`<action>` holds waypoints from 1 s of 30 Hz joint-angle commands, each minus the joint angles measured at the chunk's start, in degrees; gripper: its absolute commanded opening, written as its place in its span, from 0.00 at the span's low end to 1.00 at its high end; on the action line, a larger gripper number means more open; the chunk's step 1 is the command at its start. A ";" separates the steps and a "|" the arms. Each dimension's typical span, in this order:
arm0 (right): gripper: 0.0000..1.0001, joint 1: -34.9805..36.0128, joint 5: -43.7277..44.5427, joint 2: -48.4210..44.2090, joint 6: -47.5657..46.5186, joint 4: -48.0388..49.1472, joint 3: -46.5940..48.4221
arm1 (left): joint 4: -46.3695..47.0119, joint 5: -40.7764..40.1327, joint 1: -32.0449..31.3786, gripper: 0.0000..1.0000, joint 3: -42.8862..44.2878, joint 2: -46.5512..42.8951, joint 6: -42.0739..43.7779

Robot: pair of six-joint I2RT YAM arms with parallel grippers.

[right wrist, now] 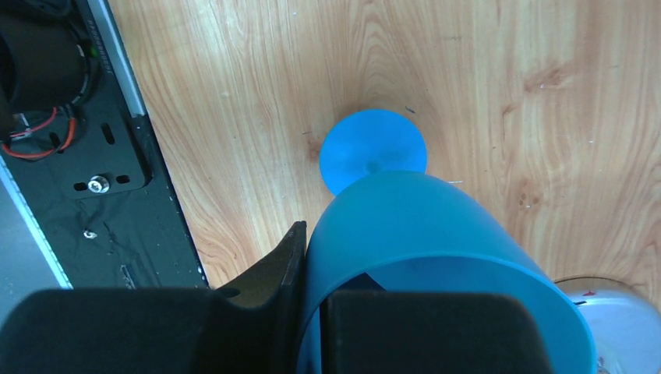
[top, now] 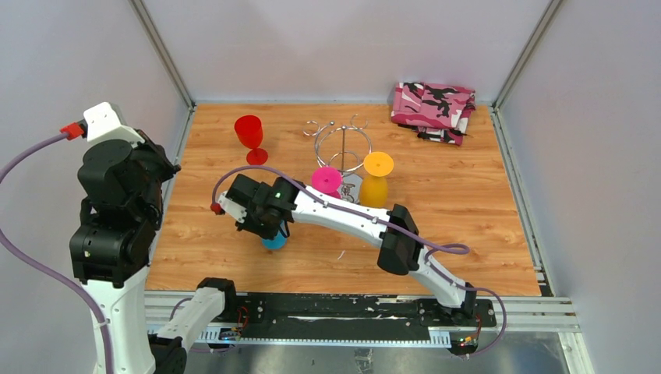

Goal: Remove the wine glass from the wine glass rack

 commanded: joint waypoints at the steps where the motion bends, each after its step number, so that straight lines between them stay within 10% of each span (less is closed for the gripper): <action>1: 0.00 0.89 1.41 1.94 -1.61 0.69 -0.58 | 1.38 1.27 -0.20 0.00 -1.99 -0.57 1.29; 9: 0.01 0.89 2.71 3.48 -1.71 -0.83 0.21 | 2.11 1.74 -0.19 0.00 -3.37 -0.40 1.20; 20: 0.63 0.89 5.00 0.49 -1.43 0.07 -1.01 | 2.43 2.01 -0.19 0.00 -4.31 -0.21 1.42; 30: 0.66 0.97 6.53 -6.66 -1.37 1.58 -1.26 | 3.04 1.91 -0.21 0.00 -4.81 -0.01 1.47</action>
